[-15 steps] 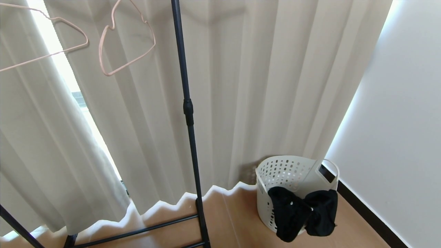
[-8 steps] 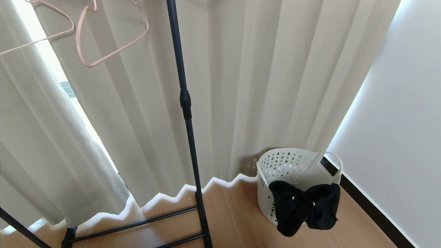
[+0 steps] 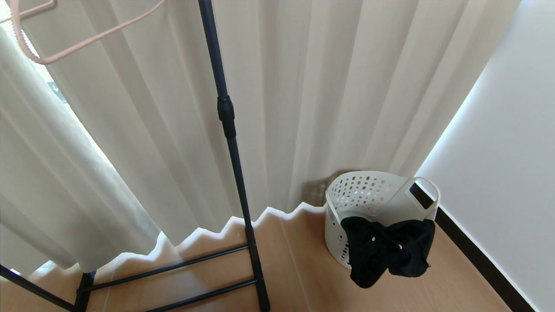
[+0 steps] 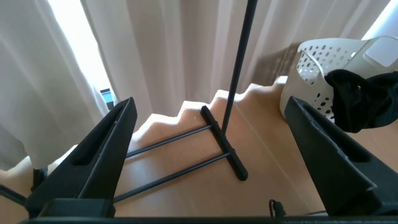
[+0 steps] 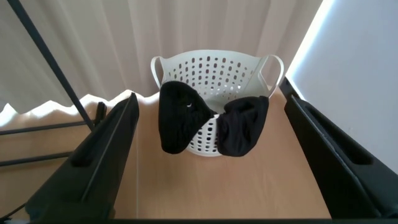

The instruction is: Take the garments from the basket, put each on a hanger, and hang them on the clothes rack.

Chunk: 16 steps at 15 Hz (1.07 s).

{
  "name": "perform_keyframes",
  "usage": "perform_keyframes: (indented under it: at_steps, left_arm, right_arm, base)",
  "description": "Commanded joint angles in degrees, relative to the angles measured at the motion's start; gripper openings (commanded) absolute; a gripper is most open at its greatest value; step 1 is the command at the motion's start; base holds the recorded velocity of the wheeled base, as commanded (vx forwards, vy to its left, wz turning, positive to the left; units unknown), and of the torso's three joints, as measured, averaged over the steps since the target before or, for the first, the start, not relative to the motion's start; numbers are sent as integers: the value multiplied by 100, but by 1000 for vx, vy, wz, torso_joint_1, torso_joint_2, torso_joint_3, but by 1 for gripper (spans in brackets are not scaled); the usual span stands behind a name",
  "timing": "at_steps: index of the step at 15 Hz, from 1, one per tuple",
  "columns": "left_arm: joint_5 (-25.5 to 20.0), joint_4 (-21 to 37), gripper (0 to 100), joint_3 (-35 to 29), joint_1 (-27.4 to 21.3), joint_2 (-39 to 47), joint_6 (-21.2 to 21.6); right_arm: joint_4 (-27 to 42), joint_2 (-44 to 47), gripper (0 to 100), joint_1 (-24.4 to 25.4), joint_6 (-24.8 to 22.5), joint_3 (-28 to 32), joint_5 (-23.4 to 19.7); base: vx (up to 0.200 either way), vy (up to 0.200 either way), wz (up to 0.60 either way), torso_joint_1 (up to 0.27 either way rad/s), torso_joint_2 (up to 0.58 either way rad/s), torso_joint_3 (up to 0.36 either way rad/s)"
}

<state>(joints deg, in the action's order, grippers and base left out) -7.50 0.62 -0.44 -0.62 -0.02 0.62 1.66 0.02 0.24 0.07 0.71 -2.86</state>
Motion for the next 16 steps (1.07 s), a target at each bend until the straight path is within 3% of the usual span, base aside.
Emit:
perform_keyframes:
  at_steps: [1, 16]
  left_arm:
    - [-6, -1, 100, 0, 9, 2, 8]
    - [-112, 17, 100, -18, 9, 2, -53]
  right_arm:
    - [-8, -2, 100, 2, 10, 0, -4]
    - [-8, -2, 100, 2, -7, 0, -4]
  base:
    - [0, 0, 0, 2, 2, -193]
    - [0, 0, 0, 4, 5, -199]
